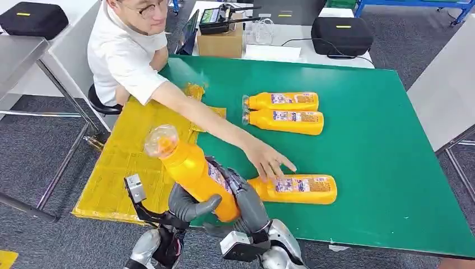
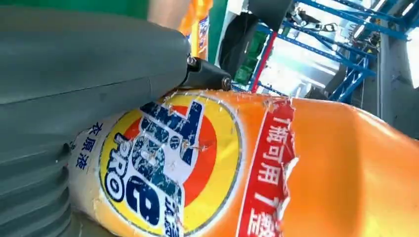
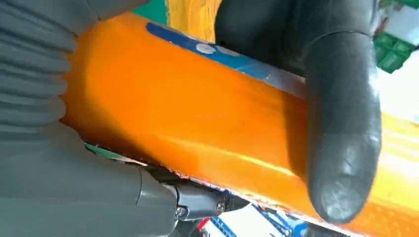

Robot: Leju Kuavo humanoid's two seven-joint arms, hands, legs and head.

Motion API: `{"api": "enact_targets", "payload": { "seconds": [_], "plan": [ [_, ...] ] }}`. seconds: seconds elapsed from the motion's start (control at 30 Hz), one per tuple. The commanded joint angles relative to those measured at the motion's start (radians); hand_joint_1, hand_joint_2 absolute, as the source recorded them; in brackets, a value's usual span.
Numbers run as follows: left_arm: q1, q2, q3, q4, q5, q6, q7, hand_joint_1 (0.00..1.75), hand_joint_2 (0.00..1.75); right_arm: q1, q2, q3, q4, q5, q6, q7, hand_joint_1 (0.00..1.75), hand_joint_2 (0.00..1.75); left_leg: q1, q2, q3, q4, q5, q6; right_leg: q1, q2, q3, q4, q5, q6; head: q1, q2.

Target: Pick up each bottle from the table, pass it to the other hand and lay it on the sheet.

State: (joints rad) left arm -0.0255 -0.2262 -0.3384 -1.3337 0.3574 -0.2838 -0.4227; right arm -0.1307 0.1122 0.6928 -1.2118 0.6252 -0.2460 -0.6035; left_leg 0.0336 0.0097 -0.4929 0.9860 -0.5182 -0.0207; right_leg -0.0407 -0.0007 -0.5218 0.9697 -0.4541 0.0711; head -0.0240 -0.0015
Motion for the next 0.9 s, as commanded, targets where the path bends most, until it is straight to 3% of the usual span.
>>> {"api": "enact_targets", "payload": {
  "seconds": [0.03, 0.23, 0.3, 0.4, 0.53, 0.7, 0.9],
  "plan": [
    [-0.062, -0.009, 0.043, 0.059, 0.011, 0.06, 0.021, 1.75, 1.75, 0.053, -0.057, 0.009, -0.123, 0.001, -0.061, -0.019, 0.0, 0.0, 0.001, -0.004, 0.002, -0.002, 0.0, 0.003, 0.002, -0.004, 0.004, -0.003, 0.0, -0.004, 0.0, 0.0],
    [-0.059, -0.013, 0.042, 0.048, 0.007, 0.066, 0.027, 1.75, 1.75, 0.056, -0.06, 0.009, -0.126, 0.001, -0.062, -0.018, 0.0, 0.0, 0.0, -0.002, 0.001, -0.001, 0.0, 0.002, 0.001, -0.001, 0.002, -0.001, 0.0, -0.003, 0.001, 0.0],
    [-0.068, -0.009, 0.051, 0.049, -0.074, 0.17, 0.026, 1.75, 1.75, 0.064, -0.059, 0.005, -0.132, 0.032, -0.115, -0.027, 0.0, 0.0, 0.0, -0.002, 0.001, -0.001, 0.0, 0.002, 0.001, -0.001, 0.002, -0.002, 0.0, -0.003, 0.0, 0.0],
    [-0.12, 0.057, 0.012, 0.097, -0.495, 0.464, -0.003, 1.75, 1.75, 0.074, -0.068, 0.017, -0.179, 0.053, -0.169, -0.031, 0.0, 0.0, 0.0, -0.003, 0.003, -0.003, 0.0, 0.003, 0.002, -0.002, 0.004, -0.003, 0.0, -0.005, 0.0, 0.0],
    [-0.156, 0.09, 0.04, 0.22, -0.793, 0.555, 0.064, 1.75, 1.75, 0.068, -0.065, 0.005, -0.175, 0.051, -0.16, -0.012, 0.0, 0.0, 0.0, 0.0, 0.003, -0.003, 0.001, 0.002, 0.001, -0.001, 0.003, -0.002, 0.0, -0.004, 0.0, 0.0],
    [-0.17, 0.069, 0.118, 0.281, -0.819, 0.55, 0.061, 1.75, 1.75, 0.064, -0.048, -0.029, -0.124, -0.012, -0.113, -0.029, 0.0, 0.0, 0.0, 0.0, 0.004, -0.003, 0.0, 0.003, 0.001, 0.001, 0.004, -0.003, 0.0, -0.004, 0.001, 0.0],
    [-0.181, 0.091, 0.152, 0.306, -0.882, 0.6, 0.066, 1.73, 1.75, 0.067, -0.04, -0.042, -0.097, -0.02, -0.101, -0.038, 0.0, 0.0, 0.0, -0.001, 0.003, -0.003, 0.0, 0.002, 0.001, 0.0, 0.003, -0.002, 0.0, -0.004, 0.001, 0.0]
  ]
}}
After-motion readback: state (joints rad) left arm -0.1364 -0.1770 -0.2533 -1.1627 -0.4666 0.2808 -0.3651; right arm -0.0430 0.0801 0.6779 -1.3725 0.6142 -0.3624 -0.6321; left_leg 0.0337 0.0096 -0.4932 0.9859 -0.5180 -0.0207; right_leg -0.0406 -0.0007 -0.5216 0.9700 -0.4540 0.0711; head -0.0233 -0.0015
